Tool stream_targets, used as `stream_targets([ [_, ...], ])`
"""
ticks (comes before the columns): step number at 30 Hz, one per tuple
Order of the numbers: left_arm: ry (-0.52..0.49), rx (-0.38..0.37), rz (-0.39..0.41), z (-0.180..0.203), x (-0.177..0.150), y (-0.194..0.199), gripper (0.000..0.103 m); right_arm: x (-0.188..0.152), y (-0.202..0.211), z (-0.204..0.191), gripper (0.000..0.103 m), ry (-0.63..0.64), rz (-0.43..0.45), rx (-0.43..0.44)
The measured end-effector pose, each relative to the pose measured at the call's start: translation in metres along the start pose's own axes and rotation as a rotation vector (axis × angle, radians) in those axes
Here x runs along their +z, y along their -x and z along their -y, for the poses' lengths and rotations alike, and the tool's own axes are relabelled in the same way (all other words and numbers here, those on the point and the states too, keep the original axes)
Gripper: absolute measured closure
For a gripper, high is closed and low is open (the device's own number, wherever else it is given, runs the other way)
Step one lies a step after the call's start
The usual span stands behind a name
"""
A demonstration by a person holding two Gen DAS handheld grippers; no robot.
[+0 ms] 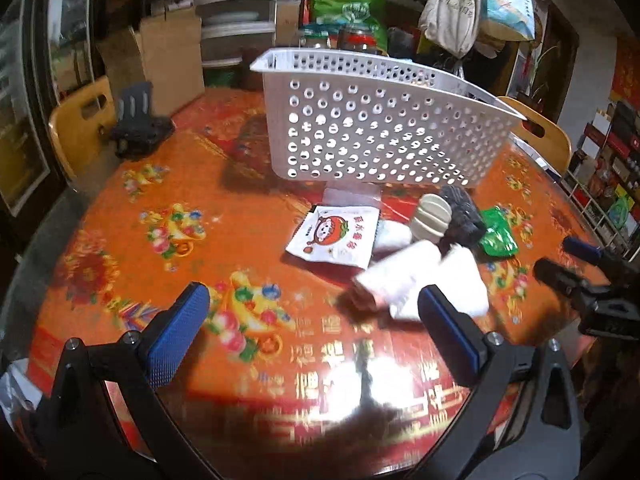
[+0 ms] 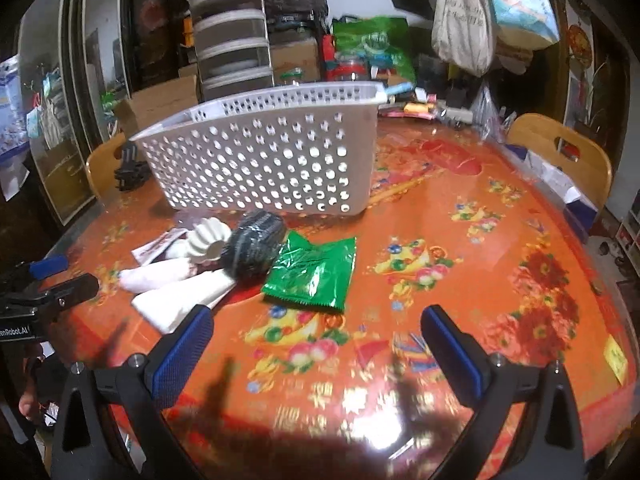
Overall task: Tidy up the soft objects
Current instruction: 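Grasp the green foil packet with the right gripper while the left gripper approaches the white cartoon packet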
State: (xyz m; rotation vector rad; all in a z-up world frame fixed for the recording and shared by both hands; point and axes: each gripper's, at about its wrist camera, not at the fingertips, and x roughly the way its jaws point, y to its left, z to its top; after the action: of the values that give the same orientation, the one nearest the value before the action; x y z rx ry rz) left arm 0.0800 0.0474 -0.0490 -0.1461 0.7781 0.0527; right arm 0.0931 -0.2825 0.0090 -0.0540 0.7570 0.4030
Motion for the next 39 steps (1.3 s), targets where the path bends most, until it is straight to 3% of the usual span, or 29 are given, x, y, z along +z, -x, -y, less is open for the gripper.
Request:
stream_targets([
  [2, 0.029, -0.067, -0.008, -0.006, 0.010, -0.010, 0.000, 0.006, -0.013, 0.000, 0.002, 0.009, -0.033, 0.012],
  [8, 0.024, -0.088, -0.067, -0.008, 0.037, -0.049, 0.002, 0.019, -0.049, 0.009, 0.013, -0.017, -0.123, 0.050],
  [16, -0.010, -0.082, -0.108, -0.007, 0.044, -0.075, 0.019, 0.024, -0.066, 0.011, 0.023, 0.006, -0.158, 0.048],
  [24, -0.052, -0.077, -0.131, 0.000, 0.042, -0.091, 0.026, 0.029, -0.078, -0.005, 0.030, 0.085, -0.175, 0.032],
  [32, -0.101, -0.023, -0.118, 0.005, 0.043, -0.093, 0.045, 0.025, -0.076, -0.013, 0.041, 0.114, -0.169, 0.008],
  [38, -0.146, -0.030, -0.110, 0.014, 0.042, -0.090, 0.058, 0.024, -0.075, -0.014, 0.043, 0.121, -0.166, 0.008],
  [39, -0.152, -0.041, -0.110, 0.017, 0.041, -0.088, 0.068, 0.024, -0.075, -0.014, 0.043, 0.120, -0.165, 0.009],
])
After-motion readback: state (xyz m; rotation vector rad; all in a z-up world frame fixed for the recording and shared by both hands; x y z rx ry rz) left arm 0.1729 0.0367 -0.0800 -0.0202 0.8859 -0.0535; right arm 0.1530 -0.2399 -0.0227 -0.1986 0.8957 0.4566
